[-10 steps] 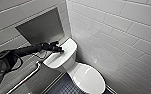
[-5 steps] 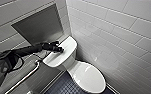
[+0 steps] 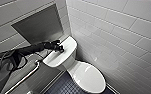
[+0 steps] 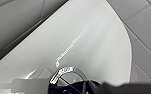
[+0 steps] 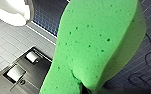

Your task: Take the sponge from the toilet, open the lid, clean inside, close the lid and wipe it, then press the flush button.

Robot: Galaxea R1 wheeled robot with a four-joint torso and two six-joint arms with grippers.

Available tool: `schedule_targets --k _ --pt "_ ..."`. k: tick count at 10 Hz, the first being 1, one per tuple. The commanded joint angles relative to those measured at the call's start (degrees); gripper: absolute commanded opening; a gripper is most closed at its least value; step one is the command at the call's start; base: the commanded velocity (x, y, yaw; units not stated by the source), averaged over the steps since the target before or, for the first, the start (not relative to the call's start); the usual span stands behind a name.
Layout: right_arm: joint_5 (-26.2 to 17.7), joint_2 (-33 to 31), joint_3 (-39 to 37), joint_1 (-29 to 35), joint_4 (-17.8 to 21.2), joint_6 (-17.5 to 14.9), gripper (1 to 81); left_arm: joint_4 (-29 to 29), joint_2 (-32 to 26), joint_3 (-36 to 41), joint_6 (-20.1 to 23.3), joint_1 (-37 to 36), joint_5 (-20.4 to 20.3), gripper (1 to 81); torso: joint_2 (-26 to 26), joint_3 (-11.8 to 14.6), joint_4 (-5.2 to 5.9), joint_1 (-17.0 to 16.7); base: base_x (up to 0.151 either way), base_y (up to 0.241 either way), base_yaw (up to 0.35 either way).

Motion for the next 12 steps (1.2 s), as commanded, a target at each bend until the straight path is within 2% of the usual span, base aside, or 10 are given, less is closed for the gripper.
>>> schedule_targets --k 1,7,12 --pt "-6.1 0.9 1.5 -4.2 -0.9 -0.3 1.0 7.0 -2.9 -3.1 1.7 -8.6 2.1 1.0 0.0 0.0 0.0 0.0 0.0 0.0 0.0" --pt "-6.1 1.4 1.5 -4.3 -1.0 -0.3 1.0 6.7 -8.9 0.2 1.7 -9.7 2.1 1.0 0.0 0.0 -0.02 0.0 0.0 0.0 0.0" --pt "-6.1 1.6 1.4 -4.4 -1.0 -0.3 1.0 7.6 -6.6 -0.8 1.7 -6.9 2.2 1.0 0.0 0.0 -0.02 0.0 0.0 0.0 0.0"
